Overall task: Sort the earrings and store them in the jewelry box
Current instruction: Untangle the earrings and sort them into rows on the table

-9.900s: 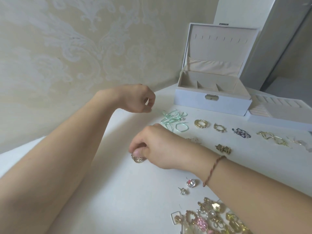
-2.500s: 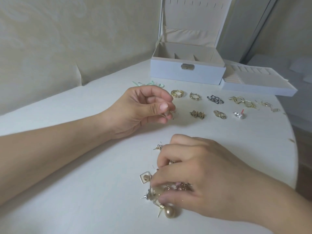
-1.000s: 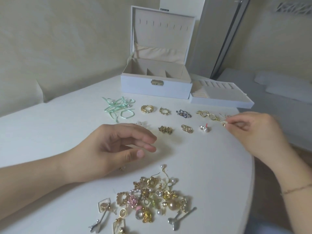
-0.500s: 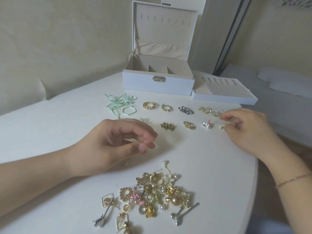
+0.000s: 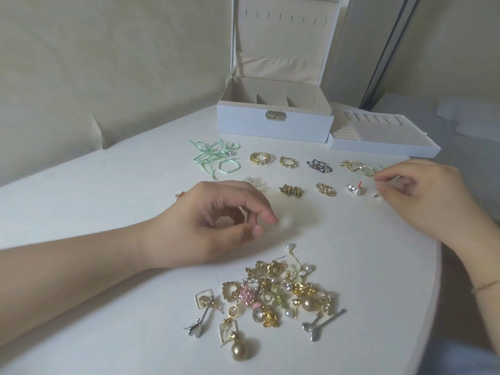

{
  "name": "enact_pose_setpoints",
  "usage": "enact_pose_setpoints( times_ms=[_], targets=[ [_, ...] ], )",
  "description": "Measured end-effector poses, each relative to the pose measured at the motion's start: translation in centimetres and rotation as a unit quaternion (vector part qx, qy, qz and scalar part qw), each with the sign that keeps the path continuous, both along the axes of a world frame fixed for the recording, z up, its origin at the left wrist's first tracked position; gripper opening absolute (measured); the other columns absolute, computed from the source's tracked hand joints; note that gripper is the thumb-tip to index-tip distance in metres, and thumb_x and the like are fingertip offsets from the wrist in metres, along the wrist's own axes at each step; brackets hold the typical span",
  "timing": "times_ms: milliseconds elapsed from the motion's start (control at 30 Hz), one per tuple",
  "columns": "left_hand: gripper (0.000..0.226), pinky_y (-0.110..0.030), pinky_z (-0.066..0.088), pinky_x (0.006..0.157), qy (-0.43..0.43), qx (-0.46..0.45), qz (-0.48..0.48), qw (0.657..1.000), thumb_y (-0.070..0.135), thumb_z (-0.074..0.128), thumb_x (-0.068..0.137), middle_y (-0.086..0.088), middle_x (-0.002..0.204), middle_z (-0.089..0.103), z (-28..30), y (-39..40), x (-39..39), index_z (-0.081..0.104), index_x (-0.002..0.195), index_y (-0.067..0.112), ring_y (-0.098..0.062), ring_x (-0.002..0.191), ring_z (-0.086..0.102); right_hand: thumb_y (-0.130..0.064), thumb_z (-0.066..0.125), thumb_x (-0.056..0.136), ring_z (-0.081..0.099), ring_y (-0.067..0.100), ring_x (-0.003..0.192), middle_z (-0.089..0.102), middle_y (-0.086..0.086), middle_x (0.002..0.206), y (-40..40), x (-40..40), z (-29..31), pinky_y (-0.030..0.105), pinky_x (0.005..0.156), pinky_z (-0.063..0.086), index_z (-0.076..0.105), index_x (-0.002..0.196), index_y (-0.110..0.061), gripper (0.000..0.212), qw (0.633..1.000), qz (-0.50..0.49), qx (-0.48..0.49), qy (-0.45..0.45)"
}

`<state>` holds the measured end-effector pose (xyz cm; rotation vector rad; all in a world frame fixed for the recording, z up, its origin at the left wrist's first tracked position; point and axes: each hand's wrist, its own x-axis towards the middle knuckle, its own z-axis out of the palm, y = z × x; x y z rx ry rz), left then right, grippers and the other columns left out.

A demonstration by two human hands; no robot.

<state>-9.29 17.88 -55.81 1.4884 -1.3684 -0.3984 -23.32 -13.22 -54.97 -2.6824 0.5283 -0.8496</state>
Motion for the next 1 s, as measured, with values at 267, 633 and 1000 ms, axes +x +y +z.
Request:
enact_pose_setpoints(
  times_ms=[267, 633, 1000],
  targets=[
    [0.015, -0.037, 0.047, 0.069, -0.025, 0.004, 0.005, 1.000, -0.001, 0.063, 0.087, -0.001, 0.093, 0.066, 0.0, -0.1, 0.1, 0.073, 0.099, 0.002, -0.024, 0.076, 0.058, -0.016, 0.071, 0.079, 0.049, 0.014, 0.064, 0.060, -0.007, 0.070, 3.4, -1.2, 2.8, 0.012, 0.063, 0.038, 0.072, 0.080, -0.024, 0.008, 0.996, 0.049, -0.019, -0.075],
    [0.013, -0.031, 0.046, 0.073, 0.036, -0.054, 0.035, 0.997, 0.016, 0.063, 0.088, -0.004, 0.091, 0.064, -0.2, -0.3, 0.5, 0.071, 0.097, 0.012, -0.034, 0.079, 0.056, -0.055, 0.058, 0.079, 0.064, 0.005, 0.080, 0.061, -0.019, 0.086, 11.7, -1.1, 2.0, 0.032, 0.069, 0.053, 0.071, 0.093, -0.038, 0.026, 0.913, 0.338, 0.052, 0.223],
    [0.012, -0.023, 0.047, 0.072, 0.116, -0.045, 0.028, 0.992, 0.012, 0.066, 0.090, -0.005, 0.088, 0.069, 0.1, -0.5, 0.1, 0.069, 0.098, 0.004, -0.015, 0.078, 0.060, -0.044, 0.075, 0.076, 0.052, 0.026, 0.057, 0.066, -0.001, 0.078, 11.8, -0.5, 4.3, 0.035, 0.051, 0.045, 0.070, 0.077, -0.029, 0.016, 0.890, 0.370, 0.233, 0.131]
  ],
)
